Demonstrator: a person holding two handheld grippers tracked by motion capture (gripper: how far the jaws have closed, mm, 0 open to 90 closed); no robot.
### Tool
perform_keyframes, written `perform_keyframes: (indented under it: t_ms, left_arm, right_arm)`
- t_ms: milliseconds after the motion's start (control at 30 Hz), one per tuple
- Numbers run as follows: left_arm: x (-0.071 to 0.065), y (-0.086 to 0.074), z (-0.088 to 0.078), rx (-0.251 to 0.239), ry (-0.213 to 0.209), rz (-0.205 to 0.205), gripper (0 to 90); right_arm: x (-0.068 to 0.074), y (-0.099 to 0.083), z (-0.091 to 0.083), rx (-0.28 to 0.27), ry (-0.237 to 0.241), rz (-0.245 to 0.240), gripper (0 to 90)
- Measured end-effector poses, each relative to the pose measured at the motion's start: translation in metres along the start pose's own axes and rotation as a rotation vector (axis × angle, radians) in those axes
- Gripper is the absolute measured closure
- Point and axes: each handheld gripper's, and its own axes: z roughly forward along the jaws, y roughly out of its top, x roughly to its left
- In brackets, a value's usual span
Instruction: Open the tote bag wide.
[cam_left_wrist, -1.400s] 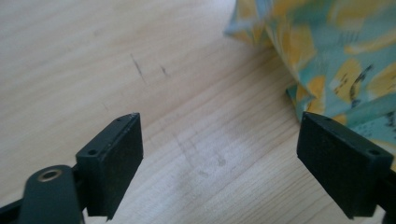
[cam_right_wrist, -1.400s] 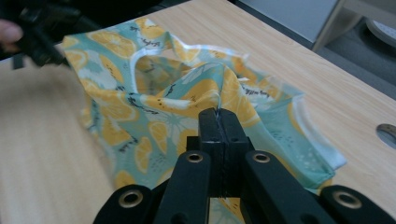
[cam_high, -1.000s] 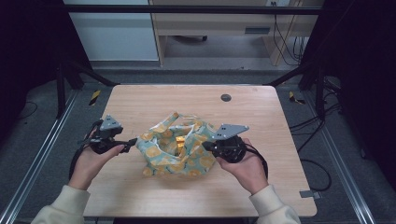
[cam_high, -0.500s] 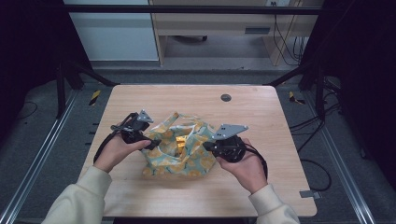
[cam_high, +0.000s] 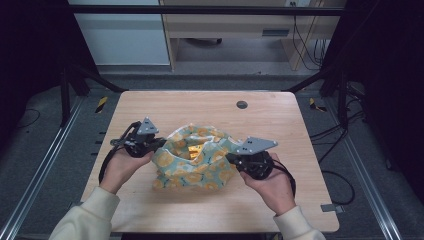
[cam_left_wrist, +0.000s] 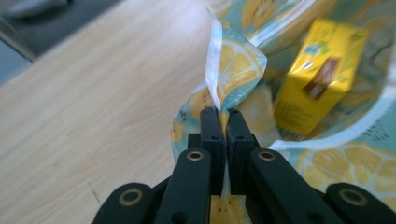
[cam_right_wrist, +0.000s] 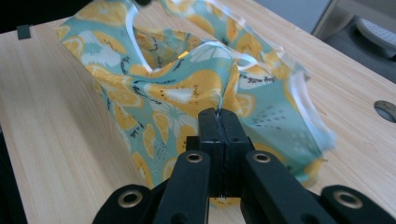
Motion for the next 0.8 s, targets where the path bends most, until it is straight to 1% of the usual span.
perform_keyframes:
  t_ms: [33,67,133,200,233,267,333,367,433,467,500,567,633,800]
  left_arm:
    - [-0.002,0.0,-0.005,-0.021,0.003,0.0,88.8]
    - [-0.004,0.001,-0.011,-0.043,0.005,0.003,88.8]
    - [-0.008,0.001,-0.022,-0.085,0.001,0.006,88.8]
    - [-0.013,0.0,-0.03,-0.121,-0.013,-0.002,88.9]
    - [-0.015,0.0,-0.032,-0.128,-0.019,-0.001,88.9]
    - [-0.018,-0.001,-0.035,-0.134,-0.023,0.009,88.9]
    - [-0.024,-0.004,-0.04,-0.153,-0.031,0.017,88.9]
    - [-0.027,-0.005,-0.042,-0.167,-0.038,0.014,89.0]
    - [-0.031,-0.009,-0.046,-0.198,-0.065,-0.007,89.0]
    - [-0.034,-0.01,-0.048,-0.217,-0.087,-0.013,89.0]
    - [-0.037,-0.012,-0.05,-0.232,-0.119,-0.016,89.1]
    - [-0.044,-0.014,-0.052,-0.227,-0.131,0.006,89.1]
    - [-0.047,-0.016,-0.053,-0.22,-0.137,0.015,89.1]
    - [-0.051,-0.021,-0.053,-0.188,-0.147,0.033,89.1]
  right_arm:
    - [0.002,-0.003,-0.005,-0.005,-0.012,0.001,90.0]
    - [0.002,-0.003,-0.005,-0.005,-0.012,0.001,90.0]
    - [0.006,-0.008,-0.011,-0.008,-0.02,-0.001,90.0]
    - [0.011,-0.013,-0.016,-0.008,-0.023,-0.004,89.9]
    - [0.013,-0.016,-0.018,-0.01,-0.025,-0.007,89.9]
    - [0.016,-0.022,-0.02,-0.005,-0.03,-0.003,89.9]
    - [0.017,-0.025,-0.021,-0.003,-0.034,-0.003,89.9]
    - [0.017,-0.029,-0.022,0.0,-0.035,0.001,89.9]
    - [0.019,-0.036,-0.022,0.009,-0.034,0.011,89.9]
    - [0.019,-0.04,-0.021,0.015,-0.033,0.015,89.9]
    - [0.019,-0.043,-0.02,0.023,-0.031,0.021,89.9]
    - [0.02,-0.049,-0.019,0.032,-0.031,0.03,89.8]
    - [0.019,-0.053,-0.018,0.037,-0.033,0.037,89.8]
    - [0.019,-0.06,-0.017,0.052,-0.035,0.041,89.8]
